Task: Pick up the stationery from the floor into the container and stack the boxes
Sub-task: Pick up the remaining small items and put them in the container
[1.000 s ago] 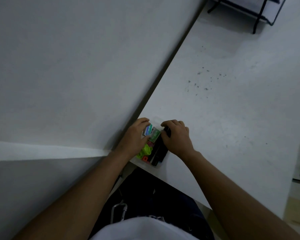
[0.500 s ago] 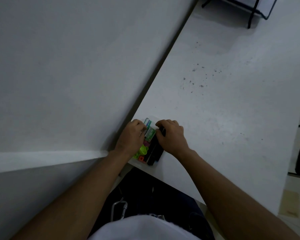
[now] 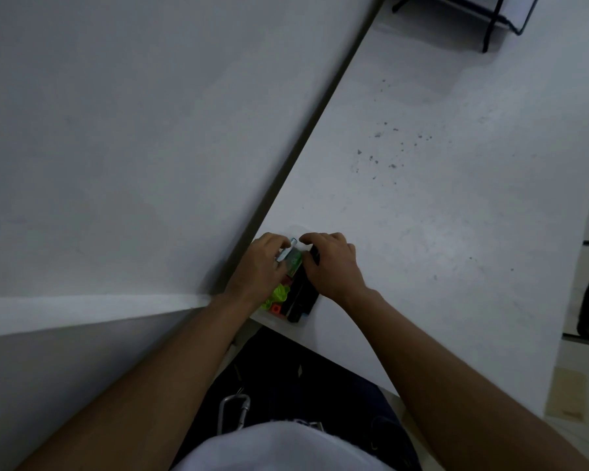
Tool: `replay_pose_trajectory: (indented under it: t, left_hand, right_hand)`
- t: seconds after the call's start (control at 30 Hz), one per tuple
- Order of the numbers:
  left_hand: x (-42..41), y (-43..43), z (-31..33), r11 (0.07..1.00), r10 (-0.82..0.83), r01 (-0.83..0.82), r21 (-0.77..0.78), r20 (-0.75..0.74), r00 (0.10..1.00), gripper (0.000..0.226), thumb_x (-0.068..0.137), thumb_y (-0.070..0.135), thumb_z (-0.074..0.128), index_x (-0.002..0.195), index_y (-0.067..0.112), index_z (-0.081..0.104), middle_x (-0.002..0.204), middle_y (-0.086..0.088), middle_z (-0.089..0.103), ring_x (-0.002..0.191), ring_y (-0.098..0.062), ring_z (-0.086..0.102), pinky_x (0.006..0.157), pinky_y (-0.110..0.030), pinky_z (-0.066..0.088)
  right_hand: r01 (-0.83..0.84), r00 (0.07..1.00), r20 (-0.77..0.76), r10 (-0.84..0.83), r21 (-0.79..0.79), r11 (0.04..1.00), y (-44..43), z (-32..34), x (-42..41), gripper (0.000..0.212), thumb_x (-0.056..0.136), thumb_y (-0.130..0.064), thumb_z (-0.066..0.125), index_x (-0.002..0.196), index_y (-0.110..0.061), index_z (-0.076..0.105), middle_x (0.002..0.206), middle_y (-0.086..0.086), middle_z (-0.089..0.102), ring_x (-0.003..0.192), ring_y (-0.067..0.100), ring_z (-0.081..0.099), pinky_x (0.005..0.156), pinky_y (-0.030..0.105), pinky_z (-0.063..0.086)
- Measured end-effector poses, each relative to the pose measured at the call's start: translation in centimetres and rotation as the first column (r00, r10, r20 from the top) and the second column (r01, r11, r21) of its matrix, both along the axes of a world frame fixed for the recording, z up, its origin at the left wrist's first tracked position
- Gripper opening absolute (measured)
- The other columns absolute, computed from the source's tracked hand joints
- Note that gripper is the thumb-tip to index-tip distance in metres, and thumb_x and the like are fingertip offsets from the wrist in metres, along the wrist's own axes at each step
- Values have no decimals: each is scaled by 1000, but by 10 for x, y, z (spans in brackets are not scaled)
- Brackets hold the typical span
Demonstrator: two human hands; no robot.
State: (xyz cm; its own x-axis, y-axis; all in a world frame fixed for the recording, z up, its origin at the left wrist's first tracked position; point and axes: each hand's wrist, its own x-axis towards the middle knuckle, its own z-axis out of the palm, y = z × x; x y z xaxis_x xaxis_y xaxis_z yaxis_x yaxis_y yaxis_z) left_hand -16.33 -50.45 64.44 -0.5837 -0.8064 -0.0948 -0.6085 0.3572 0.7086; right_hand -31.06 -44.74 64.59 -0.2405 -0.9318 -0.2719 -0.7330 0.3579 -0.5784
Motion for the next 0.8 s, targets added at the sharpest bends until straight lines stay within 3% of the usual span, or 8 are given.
replay_pose_trajectory:
  t: [0.37,0.5,0.67,0.8]
  left_hand:
    - [7,-4,-3,1000,25,-25,0,104,994,22,85,9,63,106,2,65,107,-11,60,92,-20,60,76,-22,46]
    - [4,-5,2,995,98,-99,4,84,992,13,88,14,60,92,4,67,98,-9,61,84,-18,58,71,-24,46]
    - [0,-9,12,981,194,-193,-10,36,980,15,89,19,57,96,9,65,104,-7,61,91,-20,57,77,-27,46]
    - [-19,1,28,996,88,-89,-24,-36,995,17,91,21,55,103,11,62,105,-4,60,95,-16,55,79,-24,43]
  right_hand:
    - [-7,1000,-20,7,-3,1000,3,-2,0,33,92,-24,50,124,-20,55,122,2,60,115,25,43,92,38,31]
    - [29,1000,-11,-29,-25,999,2,0,0,32,91,-22,50,123,-19,56,122,2,61,115,24,43,93,37,31]
    - [105,994,-6,-106,-93,990,5,4,-3,28,91,-20,52,118,-18,59,118,3,62,113,26,46,92,38,32]
    - [218,976,13,-219,-152,964,20,13,-16,26,89,-19,55,115,-18,60,116,2,63,111,25,49,93,39,34]
